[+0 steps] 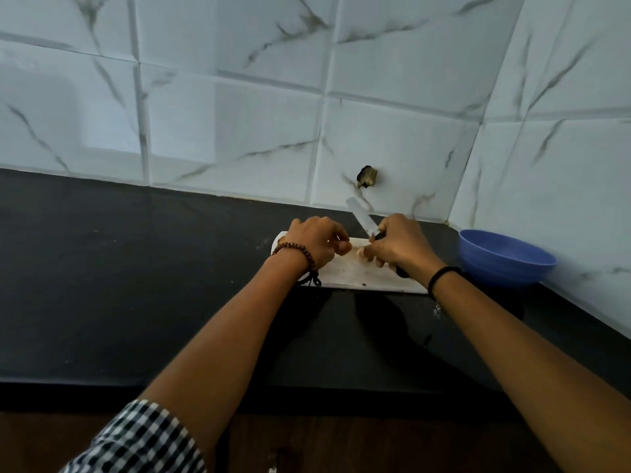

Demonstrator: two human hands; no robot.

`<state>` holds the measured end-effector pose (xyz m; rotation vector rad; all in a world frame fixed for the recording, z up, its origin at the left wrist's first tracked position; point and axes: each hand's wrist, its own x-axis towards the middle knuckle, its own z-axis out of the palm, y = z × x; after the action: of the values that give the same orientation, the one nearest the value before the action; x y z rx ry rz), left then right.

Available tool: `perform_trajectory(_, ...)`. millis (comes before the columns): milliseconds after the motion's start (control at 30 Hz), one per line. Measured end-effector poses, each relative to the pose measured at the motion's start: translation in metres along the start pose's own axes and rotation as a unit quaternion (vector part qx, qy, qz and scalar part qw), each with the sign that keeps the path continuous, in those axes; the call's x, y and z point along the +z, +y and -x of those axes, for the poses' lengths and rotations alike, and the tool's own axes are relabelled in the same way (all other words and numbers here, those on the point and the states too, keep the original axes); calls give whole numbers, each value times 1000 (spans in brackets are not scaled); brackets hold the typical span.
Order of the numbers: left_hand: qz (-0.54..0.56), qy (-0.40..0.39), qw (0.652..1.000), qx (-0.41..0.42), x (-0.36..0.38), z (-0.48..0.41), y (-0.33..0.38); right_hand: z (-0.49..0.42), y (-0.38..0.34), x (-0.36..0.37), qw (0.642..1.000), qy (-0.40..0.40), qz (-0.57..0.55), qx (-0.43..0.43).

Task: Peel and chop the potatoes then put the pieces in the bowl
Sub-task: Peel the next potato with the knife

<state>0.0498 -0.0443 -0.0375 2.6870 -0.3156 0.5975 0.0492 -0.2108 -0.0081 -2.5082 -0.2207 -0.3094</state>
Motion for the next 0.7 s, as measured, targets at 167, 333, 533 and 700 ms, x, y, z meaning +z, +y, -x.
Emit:
perform_trajectory(167,31,-43,999,-4,-1,5,13,-34,-17,6,999,28,-31,-25)
perform_trajectory(333,47,-33,998,-36,-2,5,18,-56,-39,28,998,-18,26,-48)
perform_trajectory(533,30,-50,997,-58,-1,6,16,-57,-32,28,998,-53,11,-24)
perform_trajectory(700,69,-30,995,-62,1,5,18,-37,-20,1,999,1,-47,-12)
